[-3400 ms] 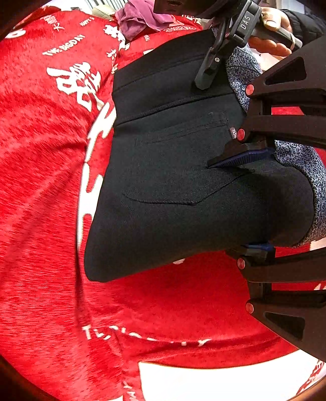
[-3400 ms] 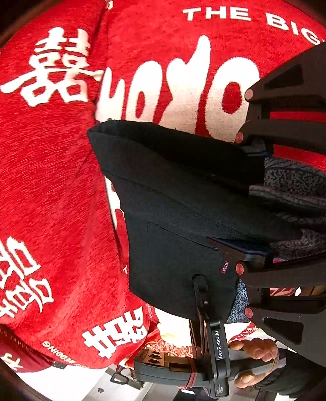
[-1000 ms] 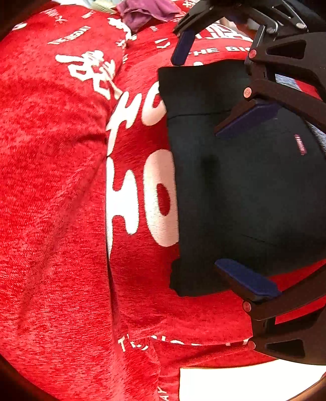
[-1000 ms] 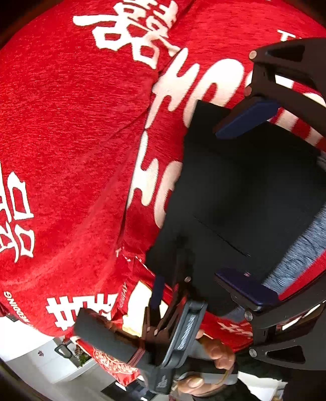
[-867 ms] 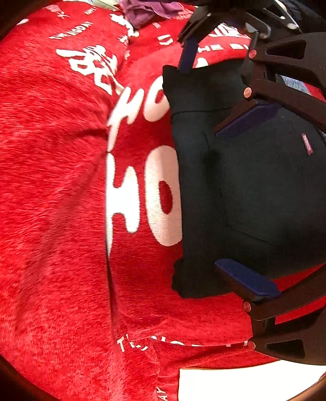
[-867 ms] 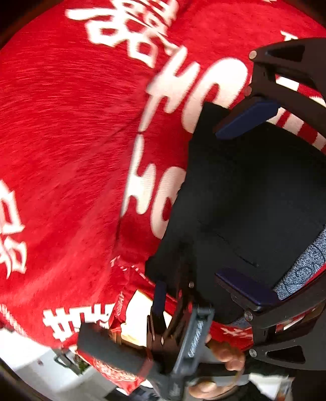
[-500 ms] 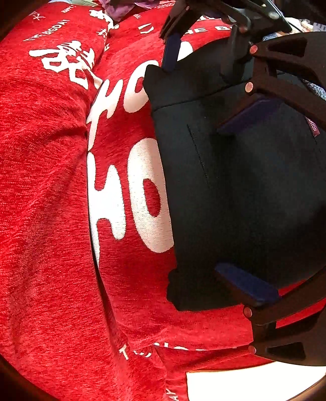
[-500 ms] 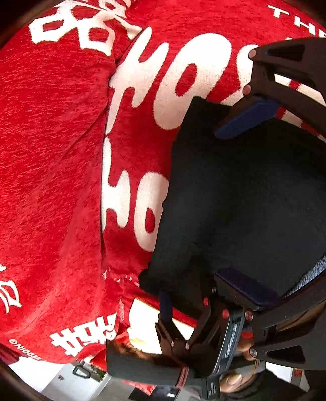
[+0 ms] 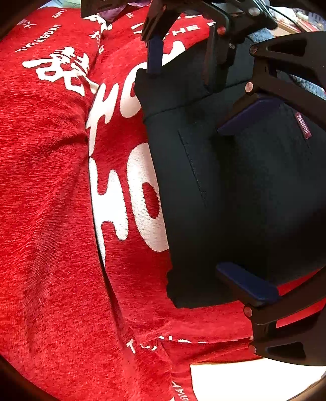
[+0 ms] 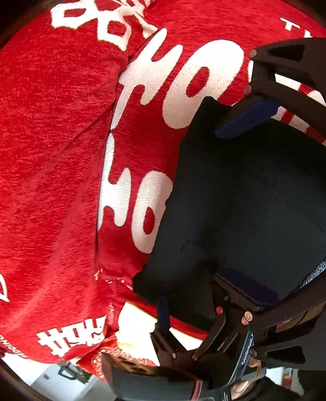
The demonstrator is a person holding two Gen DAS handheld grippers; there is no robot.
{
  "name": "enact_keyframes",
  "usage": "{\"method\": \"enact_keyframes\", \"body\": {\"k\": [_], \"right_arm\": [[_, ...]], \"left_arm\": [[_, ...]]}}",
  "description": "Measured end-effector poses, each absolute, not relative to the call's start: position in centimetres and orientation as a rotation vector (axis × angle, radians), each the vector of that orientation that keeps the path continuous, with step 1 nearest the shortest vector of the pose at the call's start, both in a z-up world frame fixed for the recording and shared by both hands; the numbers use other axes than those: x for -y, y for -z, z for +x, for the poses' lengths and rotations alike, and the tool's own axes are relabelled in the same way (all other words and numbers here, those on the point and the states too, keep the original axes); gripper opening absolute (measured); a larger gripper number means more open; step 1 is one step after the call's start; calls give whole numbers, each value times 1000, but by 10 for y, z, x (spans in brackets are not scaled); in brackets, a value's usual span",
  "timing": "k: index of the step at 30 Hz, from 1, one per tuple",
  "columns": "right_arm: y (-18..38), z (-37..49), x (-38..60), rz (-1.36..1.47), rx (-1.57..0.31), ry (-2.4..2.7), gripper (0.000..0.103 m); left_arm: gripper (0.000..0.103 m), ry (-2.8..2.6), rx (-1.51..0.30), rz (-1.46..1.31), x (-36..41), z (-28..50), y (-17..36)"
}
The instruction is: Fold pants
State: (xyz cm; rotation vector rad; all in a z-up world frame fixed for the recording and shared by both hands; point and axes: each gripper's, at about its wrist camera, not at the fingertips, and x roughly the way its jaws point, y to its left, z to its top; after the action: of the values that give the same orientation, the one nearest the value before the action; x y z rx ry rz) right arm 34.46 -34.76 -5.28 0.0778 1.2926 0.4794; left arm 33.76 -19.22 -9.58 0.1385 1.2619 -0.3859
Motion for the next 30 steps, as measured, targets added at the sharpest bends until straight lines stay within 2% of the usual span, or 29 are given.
{"method": "enact_keyframes", "body": {"k": [6,9,13,19,24,30], "right_arm": [[24,326,360,143,-1226,-434,103],[12,296,359,75,-1199,-379,103],[8,252,348,-5,-1172,-371,103],[1,200,340,100,-1095,-550,103],[30,198,338,121,-1141,-553,103],[17,193,344,182,-1121,-552,103]], "left_arm": [[101,375,-1185,104,176,309,66],[101,371,-1159,102,168,290,57],[101,333,-1157,137,161,262,64],[101,312,-1163,146,154,234,77],[103,324,-1217,92,150,239,96],[103,299,-1175,107,143,226,80]]}}
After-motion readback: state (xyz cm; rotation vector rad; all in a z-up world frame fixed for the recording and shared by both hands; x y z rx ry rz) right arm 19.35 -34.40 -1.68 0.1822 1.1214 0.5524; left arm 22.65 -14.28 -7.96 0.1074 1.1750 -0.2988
